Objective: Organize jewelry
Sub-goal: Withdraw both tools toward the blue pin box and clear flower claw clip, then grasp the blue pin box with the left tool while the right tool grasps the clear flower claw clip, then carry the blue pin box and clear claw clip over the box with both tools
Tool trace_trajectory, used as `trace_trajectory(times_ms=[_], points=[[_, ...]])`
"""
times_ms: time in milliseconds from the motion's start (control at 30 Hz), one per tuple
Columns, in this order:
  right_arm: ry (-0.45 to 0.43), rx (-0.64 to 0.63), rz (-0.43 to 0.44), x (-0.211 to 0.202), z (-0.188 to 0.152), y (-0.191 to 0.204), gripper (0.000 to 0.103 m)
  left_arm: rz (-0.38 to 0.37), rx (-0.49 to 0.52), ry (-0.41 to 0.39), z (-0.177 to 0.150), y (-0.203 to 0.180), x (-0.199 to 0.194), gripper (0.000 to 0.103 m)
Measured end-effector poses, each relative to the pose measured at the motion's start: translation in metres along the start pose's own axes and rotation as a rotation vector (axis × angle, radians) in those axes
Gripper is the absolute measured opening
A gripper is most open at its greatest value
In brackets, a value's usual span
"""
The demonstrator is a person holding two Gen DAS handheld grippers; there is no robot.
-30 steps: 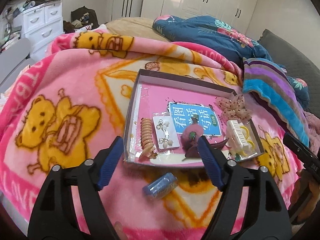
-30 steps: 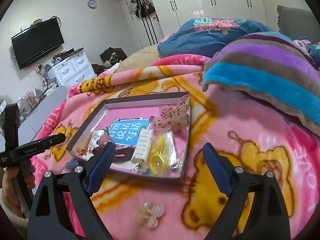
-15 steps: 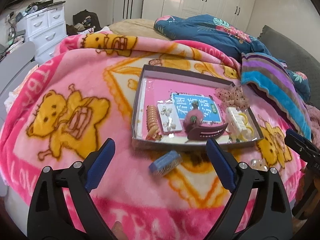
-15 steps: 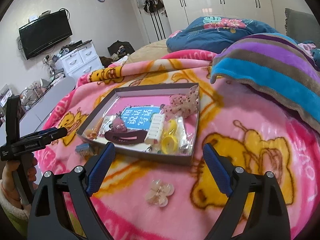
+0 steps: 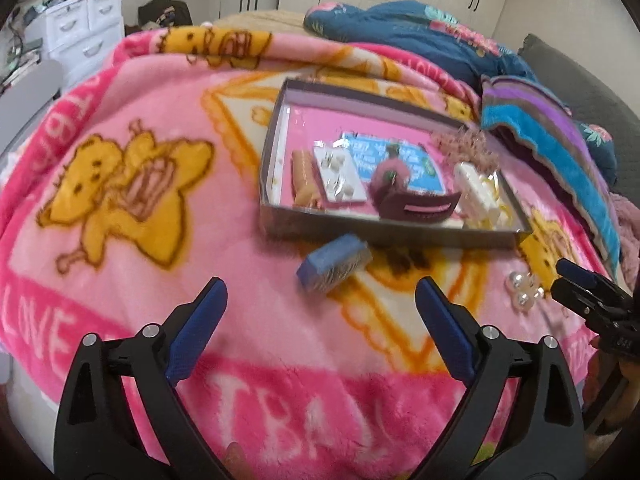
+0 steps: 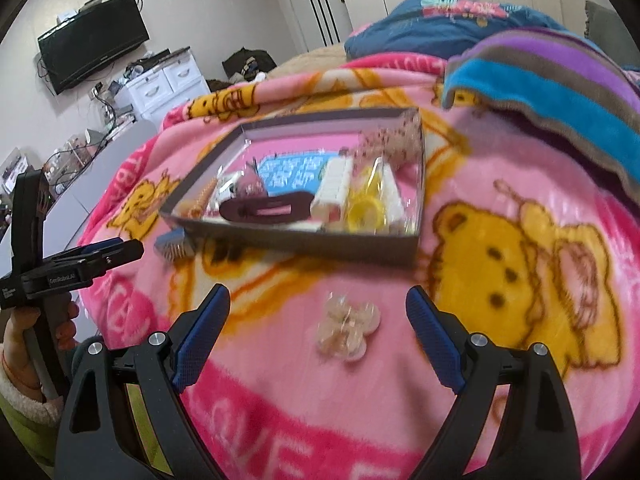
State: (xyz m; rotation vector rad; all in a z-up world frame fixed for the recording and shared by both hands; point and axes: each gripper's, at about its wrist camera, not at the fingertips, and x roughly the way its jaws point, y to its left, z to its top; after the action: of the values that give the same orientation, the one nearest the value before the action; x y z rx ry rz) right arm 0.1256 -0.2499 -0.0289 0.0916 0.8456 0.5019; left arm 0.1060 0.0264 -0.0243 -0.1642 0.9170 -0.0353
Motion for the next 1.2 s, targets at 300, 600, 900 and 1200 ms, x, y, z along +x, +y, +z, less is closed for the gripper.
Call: trace_trajectory(times_ms=[300,600,900,1200], points=[[0.059,0.014,-0.010,0.014,-0.020,-0.005,0.089,-0.005,-0.038,0.055,-0.002,0.001,0.032,0.088],[0.078,0.041,-0.025,0.027,-0.023,-0.014,0.089,0.002,-0.066,0.049,0.010,-0.002,0.047,0.078],[0.094,0.043,0.000,0.040,-0.017,-0.013,0.040,0.014,-0.035,0.046,0.008,-0.005,0.047,0.041],[0.104,-0.058,0.132,0.031,-0.016,0.030,0.040,-0.009,-0.019,-0.012,0.001,-0.004,0.010,0.041]])
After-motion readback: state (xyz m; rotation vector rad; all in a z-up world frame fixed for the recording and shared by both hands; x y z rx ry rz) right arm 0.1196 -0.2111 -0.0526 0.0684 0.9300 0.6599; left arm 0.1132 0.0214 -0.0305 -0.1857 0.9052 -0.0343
